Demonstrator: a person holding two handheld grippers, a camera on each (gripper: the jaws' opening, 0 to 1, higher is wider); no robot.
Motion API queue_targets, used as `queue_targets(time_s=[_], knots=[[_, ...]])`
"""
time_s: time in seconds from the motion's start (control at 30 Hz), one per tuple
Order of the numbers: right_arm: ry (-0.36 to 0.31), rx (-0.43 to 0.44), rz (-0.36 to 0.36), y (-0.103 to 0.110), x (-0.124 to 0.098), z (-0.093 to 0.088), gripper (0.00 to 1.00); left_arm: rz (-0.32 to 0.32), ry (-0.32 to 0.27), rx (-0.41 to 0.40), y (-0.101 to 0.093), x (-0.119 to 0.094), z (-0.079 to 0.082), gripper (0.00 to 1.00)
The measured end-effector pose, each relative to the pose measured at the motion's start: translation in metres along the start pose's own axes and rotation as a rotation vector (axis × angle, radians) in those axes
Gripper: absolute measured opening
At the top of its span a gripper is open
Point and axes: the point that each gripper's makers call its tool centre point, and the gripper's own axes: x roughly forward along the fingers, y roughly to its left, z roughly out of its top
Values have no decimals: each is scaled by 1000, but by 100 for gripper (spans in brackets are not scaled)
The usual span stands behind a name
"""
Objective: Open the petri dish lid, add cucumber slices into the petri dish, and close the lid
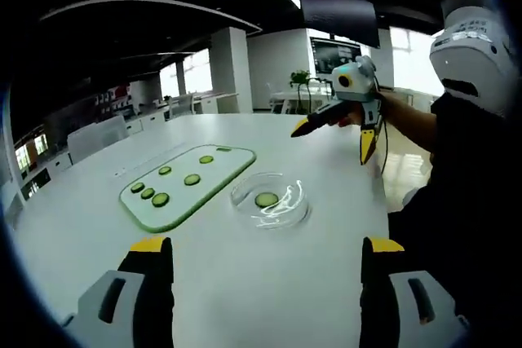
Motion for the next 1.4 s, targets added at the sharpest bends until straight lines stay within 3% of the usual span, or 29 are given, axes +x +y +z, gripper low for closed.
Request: queue_targets(time_s=[0.27,0.73,1.4], knots=[[28,-51,-70,11,-23,0,97,89,18,-7,-2,-22,0,95],[38,-60,-56,17,-22,-4,97,81,28,2,-16,-21,-5,95],[53,-78,-56,18,-19,-5,96,84,30,23,-18,-21,0,95]])
